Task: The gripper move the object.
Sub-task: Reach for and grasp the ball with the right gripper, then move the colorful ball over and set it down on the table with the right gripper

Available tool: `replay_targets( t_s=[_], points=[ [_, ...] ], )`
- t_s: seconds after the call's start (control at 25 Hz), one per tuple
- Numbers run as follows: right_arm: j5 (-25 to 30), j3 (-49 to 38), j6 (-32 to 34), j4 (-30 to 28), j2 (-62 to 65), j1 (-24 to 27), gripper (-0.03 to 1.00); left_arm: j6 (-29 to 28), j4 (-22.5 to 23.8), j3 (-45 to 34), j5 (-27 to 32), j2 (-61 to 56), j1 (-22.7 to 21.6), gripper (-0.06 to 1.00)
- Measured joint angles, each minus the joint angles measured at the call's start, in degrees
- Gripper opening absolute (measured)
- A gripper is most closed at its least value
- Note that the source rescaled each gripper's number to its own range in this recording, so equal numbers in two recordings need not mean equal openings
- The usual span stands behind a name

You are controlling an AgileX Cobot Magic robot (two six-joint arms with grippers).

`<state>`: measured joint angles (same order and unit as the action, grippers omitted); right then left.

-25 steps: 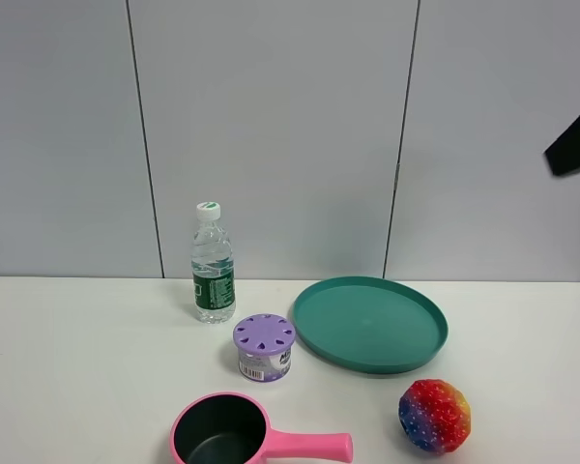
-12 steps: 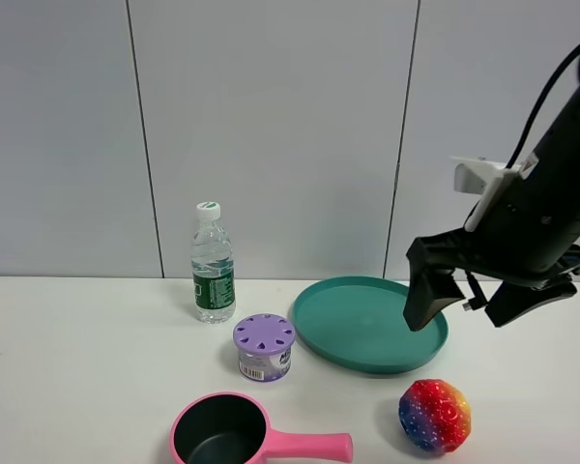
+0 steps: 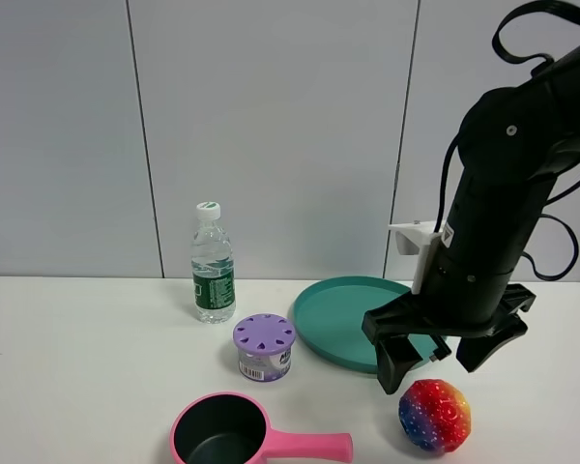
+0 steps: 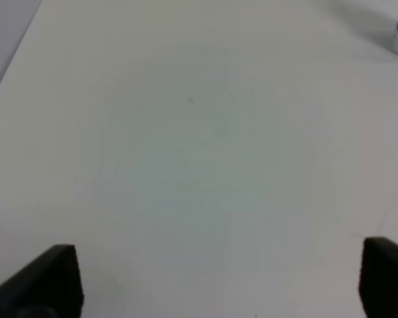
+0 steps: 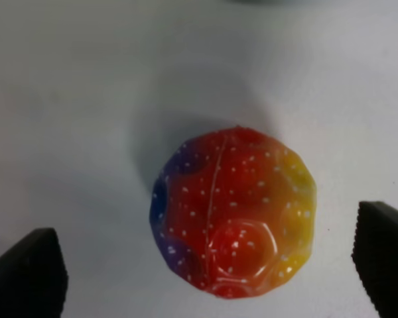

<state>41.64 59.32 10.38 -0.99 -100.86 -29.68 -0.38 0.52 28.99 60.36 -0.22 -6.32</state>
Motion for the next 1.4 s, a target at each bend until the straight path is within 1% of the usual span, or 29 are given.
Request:
replay_targets(
  t_s=[0.32, 0.68, 0.72, 0.8, 0.92, 1.0, 1.08, 1.2, 1.24, 1.28, 1.4],
  points=[
    [0.0, 0.0, 0.0, -2.9, -2.7, 0.0, 1.00, 0.0, 0.0, 0.0, 0.0, 0.0, 0.0, 1.00],
    [-1.1, 0.0, 0.0, -3.6, -5.6, 0.0, 1.00, 0.0, 0.0, 0.0, 0.0, 0.0, 0.0, 1.00],
    [-1.1, 0.0, 0.0, -3.8, -6.0, 0.0, 0.98, 0.0, 0.0, 0.0, 0.0, 0.0, 0.0, 1.00],
    [-1.3, 0.0, 0.0, -3.9, -6.8, 0.0, 0.91, 0.0, 0.0, 0.0, 0.0, 0.0, 0.0, 1.00],
    [-1.4, 0.0, 0.0, -3.9, -7.8, 0.0, 0.87, 0.0, 0.0, 0.0, 0.0, 0.0, 0.0, 1.00],
    [-1.4, 0.0, 0.0, -4.0, -7.9, 0.0, 0.76, 0.0, 0.0, 0.0, 0.0, 0.0, 0.0, 1.00],
    [-1.8, 0.0, 0.0, -4.1, -7.9, 0.0, 0.59, 0.0, 0.0, 0.0, 0.0, 0.0, 0.0, 1.00],
    [-2.5, 0.0, 0.0, -4.1, -7.9, 0.0, 0.24, 0.0, 0.0, 0.0, 0.0, 0.0, 0.0, 1.00],
    [-2.6, 0.0, 0.0, -4.1, -7.9, 0.0, 0.10, 0.0, 0.0, 0.0, 0.0, 0.0, 0.0, 1.00],
    [-2.6, 0.0, 0.0, -4.1, -7.9, 0.0, 0.00, 0.0, 0.0, 0.0, 0.0, 0.0, 0.0, 1.00],
    [-2.6, 0.0, 0.0, -4.1, -7.9, 0.0, 0.00, 0.0, 0.0, 0.0, 0.0, 0.0, 0.0, 1.00]
  ],
)
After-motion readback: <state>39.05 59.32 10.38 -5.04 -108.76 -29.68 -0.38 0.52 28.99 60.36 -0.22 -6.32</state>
